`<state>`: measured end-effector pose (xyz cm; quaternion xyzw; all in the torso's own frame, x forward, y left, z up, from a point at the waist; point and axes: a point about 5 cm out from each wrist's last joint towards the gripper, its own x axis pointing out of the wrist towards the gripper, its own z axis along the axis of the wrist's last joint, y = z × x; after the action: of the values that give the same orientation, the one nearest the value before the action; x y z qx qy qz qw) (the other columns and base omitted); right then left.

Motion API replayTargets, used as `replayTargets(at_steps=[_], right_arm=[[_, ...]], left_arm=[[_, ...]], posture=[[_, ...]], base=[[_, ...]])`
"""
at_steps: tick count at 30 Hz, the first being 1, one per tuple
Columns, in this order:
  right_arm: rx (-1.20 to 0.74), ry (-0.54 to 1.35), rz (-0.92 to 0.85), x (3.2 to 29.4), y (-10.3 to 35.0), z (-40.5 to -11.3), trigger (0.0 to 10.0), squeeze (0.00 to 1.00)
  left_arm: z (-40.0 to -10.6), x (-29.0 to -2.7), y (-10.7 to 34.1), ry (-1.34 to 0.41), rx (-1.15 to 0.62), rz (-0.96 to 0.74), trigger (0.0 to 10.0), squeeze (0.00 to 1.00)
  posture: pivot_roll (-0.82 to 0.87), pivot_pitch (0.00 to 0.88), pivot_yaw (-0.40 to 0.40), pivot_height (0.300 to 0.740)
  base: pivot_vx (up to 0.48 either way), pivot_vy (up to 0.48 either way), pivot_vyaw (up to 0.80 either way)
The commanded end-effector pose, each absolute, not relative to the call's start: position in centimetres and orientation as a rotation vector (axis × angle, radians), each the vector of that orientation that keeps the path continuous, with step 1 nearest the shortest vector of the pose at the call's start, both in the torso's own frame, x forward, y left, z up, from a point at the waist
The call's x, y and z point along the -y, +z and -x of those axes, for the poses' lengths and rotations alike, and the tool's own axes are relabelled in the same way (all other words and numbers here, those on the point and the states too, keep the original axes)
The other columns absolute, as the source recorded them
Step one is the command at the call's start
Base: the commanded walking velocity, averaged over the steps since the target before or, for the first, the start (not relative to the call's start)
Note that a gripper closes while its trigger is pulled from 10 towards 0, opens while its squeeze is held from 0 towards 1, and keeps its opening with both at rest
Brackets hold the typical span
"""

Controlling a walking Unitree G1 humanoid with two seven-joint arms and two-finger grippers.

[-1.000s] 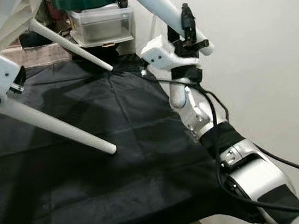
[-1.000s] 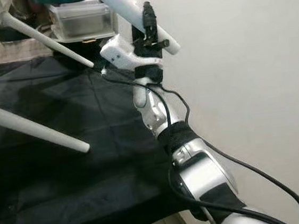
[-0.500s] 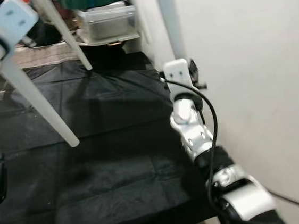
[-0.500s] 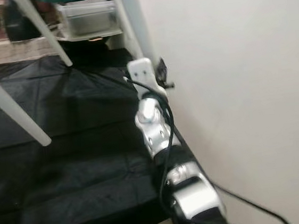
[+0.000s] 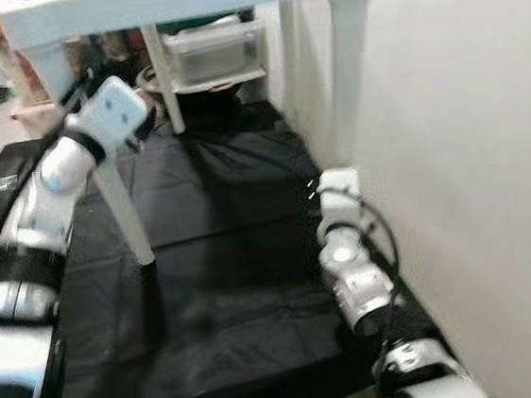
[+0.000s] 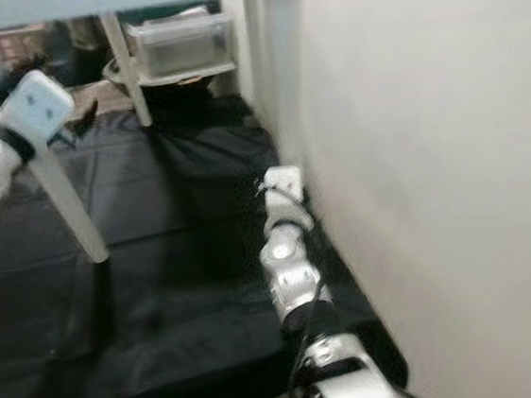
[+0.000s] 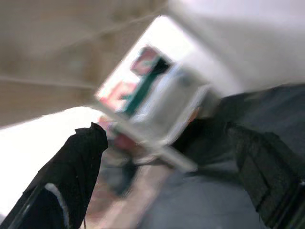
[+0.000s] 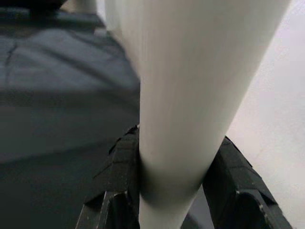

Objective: Building children table

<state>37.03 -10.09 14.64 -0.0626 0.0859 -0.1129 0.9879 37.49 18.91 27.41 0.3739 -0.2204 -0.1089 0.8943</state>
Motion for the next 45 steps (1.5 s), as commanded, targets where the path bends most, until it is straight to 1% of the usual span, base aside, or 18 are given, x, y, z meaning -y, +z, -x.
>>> replayTargets(at_steps=[1,2,3,4,5,7,12,13,20,21,27,29,31,32,33,34,36,45], right_arm=[[-0.257,-0.145,0.196,8.9,13.1,-36.5,2.4,0.00],[-0.257,-0.145,0.196,8.9,13.1,-36.5,2.4,0.00],[-0.260,-0.137,0.179,8.7,13.1,-36.4,9.6,0.00],[-0.258,-0.111,0.170,8.4,13.2,-36.4,10.0,0.00],[-0.258,-0.111,0.170,8.4,13.2,-36.4,10.0,0.00],[-0.240,-0.063,0.157,8.0,13.5,-36.4,10.0,0.00],[-0.225,-0.039,0.157,7.8,13.8,-36.3,10.0,0.00],[-0.215,-0.018,0.157,7.7,14.0,-36.3,10.0,1.00],[-0.144,0.031,0.142,7.9,14.9,-35.7,10.0,1.00],[-0.109,0.055,0.141,8.2,15.1,-35.2,10.0,0.00],[-0.057,0.178,0.100,8.9,14.7,-33.0,10.0,0.00],[-0.057,0.178,0.100,8.9,14.7,-33.0,10.0,0.00],[-0.050,0.329,0.039,9.1,13.6,-30.2,10.0,0.00],[-0.050,0.329,0.039,9.1,13.6,-30.2,10.0,0.00],[-0.036,0.405,0.015,8.8,13.4,-28.8,10.0,0.00],[-0.036,0.405,0.015,8.8,13.4,-28.8,10.0,0.00],[-0.026,0.475,0.012,8.5,13.1,-26.9,10.0,0.00],[-0.037,0.436,0.023,8.6,12.6,-27.1,10.0,0.00]], left_arm=[[-36.8,-18.3,26.8,-0.246,0.460,-0.769,10.0,0.00],[-36.8,-18.3,26.8,-0.246,0.460,-0.769,10.0,0.00],[-36.3,-17.9,25.6,-0.250,0.444,-0.730,10.0,0.00],[-35.5,-17.3,24.4,-0.277,0.440,-0.735,10.0,0.00],[-35.5,-17.3,24.4,-0.277,0.440,-0.735,10.0,0.00],[-33.9,-16.8,21.6,-0.271,0.372,-0.654,10.0,0.00],[-32.4,-16.4,19.5,-0.261,0.305,-0.592,10.0,0.00],[-31.6,-16.1,18.5,-0.258,0.274,-0.567,10.0,0.00],[-28.6,-15.4,15.7,-0.215,0.172,-0.460,10.0,0.00],[-27.8,-15.3,15.0,-0.202,0.146,-0.435,10.0,0.00],[-25.7,-14.8,13.6,-0.213,0.075,-0.352,10.0,0.00],[-25.7,-14.8,13.6,-0.213,0.075,-0.352,10.0,0.00],[-24.1,-14.0,12.5,-0.250,0.007,-0.230,10.0,0.00],[-24.1,-14.0,12.5,-0.250,0.007,-0.230,10.0,0.00],[-23.4,-13.6,12.0,-0.272,-0.016,-0.182,10.0,0.00],[-23.4,-13.6,12.0,-0.272,-0.016,-0.182,10.0,0.00],[-22.2,-13.0,11.9,-0.302,-0.034,-0.098,10.0,0.00],[-21.7,-12.4,11.1,-0.283,-0.076,-0.044,10.0,0.00]], posture=[[0.27,0.006,-0.044,0.740],[0.27,0.006,-0.044,0.740],[0.27,0.006,-0.044,0.740],[0.27,0.011,-0.046,0.740],[0.27,0.011,-0.046,0.740],[0.27,0.014,-0.051,0.740],[0.27,0.015,-0.056,0.740],[0.27,0.015,-0.056,0.740],[0.25,0.012,-0.061,0.740],[0.25,0.011,-0.064,0.740],[0.24,0.003,-0.070,0.740],[0.24,0.003,-0.070,0.740],[0.23,0.000,-0.074,0.740],[0.23,0.000,-0.074,0.740],[0.22,0.000,-0.070,0.740],[0.22,0.000,-0.070,0.740],[0.21,0.000,-0.072,0.740],[0.20,0.000,-0.080,0.740]], base=[[0.000,0.000,0.00],[0.000,0.000,0.00],[0.000,0.000,0.00],[0.000,0.000,0.00],[0.000,0.000,0.00],[0.000,0.000,0.00],[0.000,0.000,0.00],[0.000,0.000,0.00],[0.000,0.000,0.00],[0.000,0.000,0.00],[0.000,0.000,0.00],[0.000,0.000,0.00],[0.000,0.000,0.00],[0.000,0.000,0.00],[0.000,0.000,0.00],[0.000,0.000,0.00],[0.000,0.000,0.00],[-0.145,0.000,0.00]])
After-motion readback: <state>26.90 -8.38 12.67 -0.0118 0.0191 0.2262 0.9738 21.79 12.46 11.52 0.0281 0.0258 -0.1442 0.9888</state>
